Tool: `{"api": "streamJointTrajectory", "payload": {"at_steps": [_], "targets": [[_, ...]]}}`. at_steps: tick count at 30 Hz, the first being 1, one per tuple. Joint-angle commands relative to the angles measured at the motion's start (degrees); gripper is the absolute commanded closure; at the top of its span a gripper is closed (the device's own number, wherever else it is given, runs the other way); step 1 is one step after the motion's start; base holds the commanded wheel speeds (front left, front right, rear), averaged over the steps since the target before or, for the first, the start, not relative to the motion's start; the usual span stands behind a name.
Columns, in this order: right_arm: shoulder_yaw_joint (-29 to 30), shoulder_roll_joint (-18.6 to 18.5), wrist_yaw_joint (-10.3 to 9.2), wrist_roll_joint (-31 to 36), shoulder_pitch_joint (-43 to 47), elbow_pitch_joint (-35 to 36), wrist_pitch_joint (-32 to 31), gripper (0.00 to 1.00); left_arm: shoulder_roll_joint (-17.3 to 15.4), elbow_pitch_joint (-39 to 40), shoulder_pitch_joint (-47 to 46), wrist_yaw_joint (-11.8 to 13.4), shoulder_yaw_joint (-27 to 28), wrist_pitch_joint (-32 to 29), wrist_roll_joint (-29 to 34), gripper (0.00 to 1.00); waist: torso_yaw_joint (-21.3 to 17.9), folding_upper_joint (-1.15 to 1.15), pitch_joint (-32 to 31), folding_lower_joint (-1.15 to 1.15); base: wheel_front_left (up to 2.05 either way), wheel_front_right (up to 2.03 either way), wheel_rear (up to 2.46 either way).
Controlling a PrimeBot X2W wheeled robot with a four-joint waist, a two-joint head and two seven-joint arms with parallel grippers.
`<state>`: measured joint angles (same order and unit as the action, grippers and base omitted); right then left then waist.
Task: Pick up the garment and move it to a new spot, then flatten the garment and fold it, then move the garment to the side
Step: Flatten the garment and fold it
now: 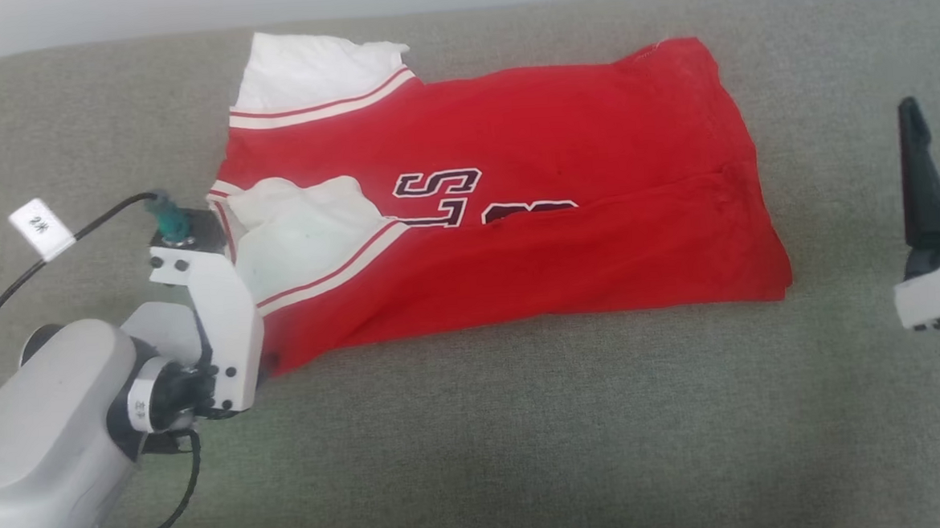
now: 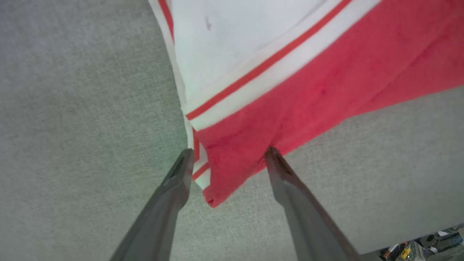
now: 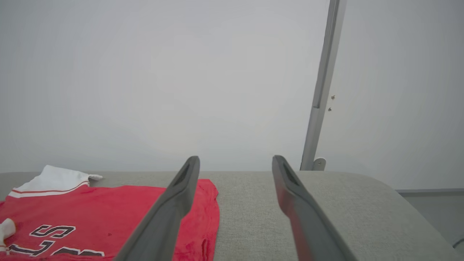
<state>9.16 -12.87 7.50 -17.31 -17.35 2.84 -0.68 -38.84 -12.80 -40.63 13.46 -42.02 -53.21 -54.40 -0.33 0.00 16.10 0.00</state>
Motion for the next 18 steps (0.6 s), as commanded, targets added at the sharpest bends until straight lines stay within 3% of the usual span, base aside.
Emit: {"api": "streamJointTrajectory", "payload": {"at_steps": [1,10,11,12,13,14,15,18], "targets": [[0.4,0.7,-0.03,0.4,1.1,1.5,-0.7,0.00,0.2,-0.7,0.8,-0.2,0.6,1.2,-0.7,0.00,-0.3,0.00,0.6,0.00,0.00,0.00,0.00],[1.9,2.6,-0.03,-0.3,5.4,6.7,-7.9,0.00,2.6,-9.9,1.2,-3.3,1.7,7.2,-1.3,0.00,-0.8,0.00,2.6,0.00,0.00,0.00,0.00],[1.7,2.4,-0.03,-0.3,5.8,7.0,-9.2,0.00,3.0,-11.1,1.3,-3.6,1.7,7.4,-1.7,0.04,-0.8,0.00,2.8,0.00,0.00,0.00,0.00],[1.4,2.3,-0.03,-0.7,6.1,7.3,-10.5,0.00,3.4,-12.1,1.4,-4.0,1.5,7.6,-1.8,0.28,-0.8,0.00,3.0,0.00,0.00,0.00,0.00],[1.4,2.3,-0.03,-0.7,6.1,7.3,-10.5,0.00,3.4,-12.1,1.4,-4.0,1.5,7.6,-1.8,0.28,-0.8,0.00,3.0,0.00,0.00,0.00,0.00],[1.0,2.3,-0.03,-1.1,6.3,7.5,-11.9,0.00,3.9,-13.0,1.4,-4.5,1.5,7.8,-2.1,0.69,-0.8,0.00,3.1,0.00,0.00,0.00,0.00],[0.8,2.2,-0.03,-1.4,6.5,7.3,-13.6,0.00,4.4,-13.8,1.4,-5.0,1.3,7.8,-2.3,1.00,-0.8,0.00,3.2,0.00,0.00,0.00,0.00],[-0.5,1.5,-0.03,-2.5,6.8,6.5,-19.0,0.00,5.7,-15.2,1.1,-6.4,0.6,8.0,-2.1,1.00,-0.4,0.00,3.5,0.00,0.00,0.00,0.00]]}}
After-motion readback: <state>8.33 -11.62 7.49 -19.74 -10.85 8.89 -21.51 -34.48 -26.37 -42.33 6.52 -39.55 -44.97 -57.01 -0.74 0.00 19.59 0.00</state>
